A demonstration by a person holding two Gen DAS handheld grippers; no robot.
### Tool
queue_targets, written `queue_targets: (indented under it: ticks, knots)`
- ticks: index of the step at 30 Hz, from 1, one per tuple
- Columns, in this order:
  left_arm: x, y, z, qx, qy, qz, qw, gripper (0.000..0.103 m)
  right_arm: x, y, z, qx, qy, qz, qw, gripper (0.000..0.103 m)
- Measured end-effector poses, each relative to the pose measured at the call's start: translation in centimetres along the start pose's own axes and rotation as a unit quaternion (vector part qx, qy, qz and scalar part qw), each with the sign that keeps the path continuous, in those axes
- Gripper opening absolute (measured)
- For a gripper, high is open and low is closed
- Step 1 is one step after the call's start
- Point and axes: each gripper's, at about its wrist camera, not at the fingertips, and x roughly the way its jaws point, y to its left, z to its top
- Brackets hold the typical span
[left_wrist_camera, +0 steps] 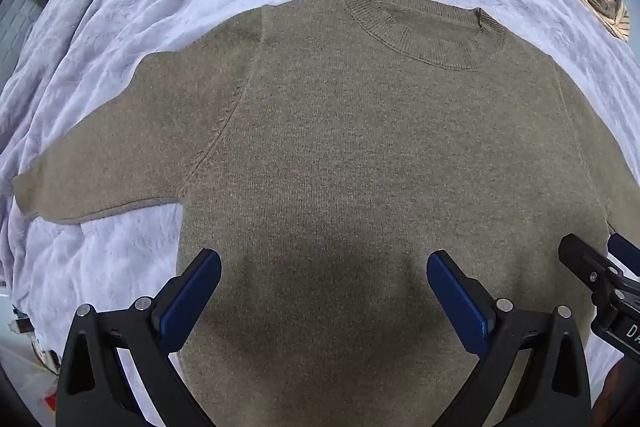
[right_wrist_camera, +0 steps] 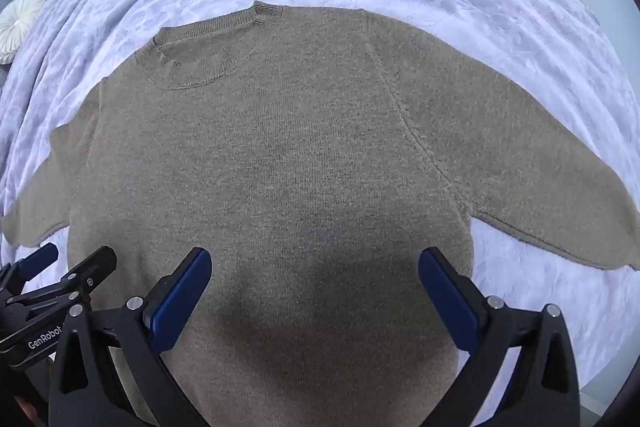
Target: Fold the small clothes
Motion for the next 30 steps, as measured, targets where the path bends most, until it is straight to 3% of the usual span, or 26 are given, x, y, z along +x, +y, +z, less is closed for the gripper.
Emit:
queue_targets:
  ticks: [30]
  knots:
    - [0.17,0.53,-0.52,-0.001,0.006,0.01,0.9999,0.103,0.47,0.42,-0.5,-0.002,0.009,-0.003,1.0,0.103]
